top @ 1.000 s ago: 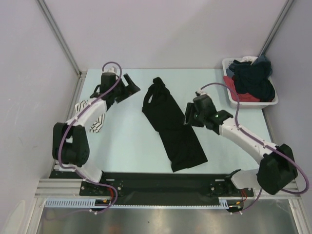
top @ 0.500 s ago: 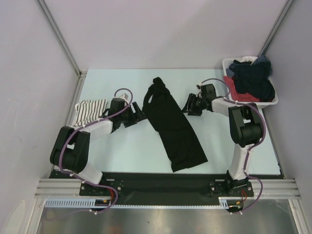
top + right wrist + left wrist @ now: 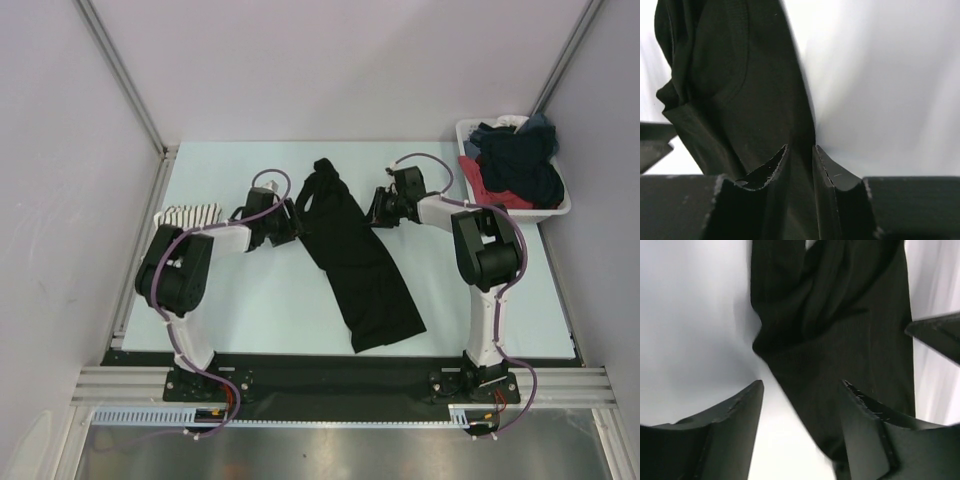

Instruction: Fold and stack the tank tops

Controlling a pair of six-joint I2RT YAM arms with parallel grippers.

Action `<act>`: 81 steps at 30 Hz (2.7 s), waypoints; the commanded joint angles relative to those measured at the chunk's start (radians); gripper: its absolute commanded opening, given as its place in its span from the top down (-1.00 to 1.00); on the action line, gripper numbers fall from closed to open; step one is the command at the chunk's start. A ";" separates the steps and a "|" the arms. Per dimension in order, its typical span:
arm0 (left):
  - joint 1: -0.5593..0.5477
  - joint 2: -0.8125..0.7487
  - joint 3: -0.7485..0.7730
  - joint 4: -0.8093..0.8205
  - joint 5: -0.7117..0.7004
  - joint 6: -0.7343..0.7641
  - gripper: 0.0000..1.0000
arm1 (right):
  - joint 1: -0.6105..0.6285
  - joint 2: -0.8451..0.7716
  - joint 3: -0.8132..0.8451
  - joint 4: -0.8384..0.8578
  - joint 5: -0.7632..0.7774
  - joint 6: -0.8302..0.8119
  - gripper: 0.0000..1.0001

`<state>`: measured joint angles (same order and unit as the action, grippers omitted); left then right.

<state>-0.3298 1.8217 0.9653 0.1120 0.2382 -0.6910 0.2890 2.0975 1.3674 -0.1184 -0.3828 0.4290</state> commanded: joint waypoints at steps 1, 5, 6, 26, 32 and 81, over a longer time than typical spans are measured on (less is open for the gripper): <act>-0.002 0.053 0.078 -0.021 -0.042 0.011 -0.28 | 0.010 0.022 -0.008 -0.004 0.055 0.001 0.42; -0.002 0.112 0.131 -0.029 -0.036 0.004 -0.11 | 0.010 0.015 -0.025 0.014 0.059 0.010 0.56; -0.002 0.137 0.157 -0.040 -0.042 0.002 -0.09 | 0.009 0.013 -0.034 0.019 0.067 0.011 0.59; 0.040 0.453 0.663 -0.308 -0.071 0.065 0.99 | 0.009 -0.048 -0.162 0.149 0.148 0.105 1.00; 0.040 0.609 0.933 -0.331 0.053 0.076 0.94 | 0.001 -0.044 -0.160 0.149 0.157 0.123 1.00; -0.138 -1.071 -0.609 -0.088 -0.206 0.145 -0.95 | 0.200 -0.974 -0.832 0.079 0.424 0.018 -0.13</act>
<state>-0.4671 0.8253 0.3866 0.0418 -0.0284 -0.5591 0.4267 1.2518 0.5755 -0.0578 -0.0128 0.4694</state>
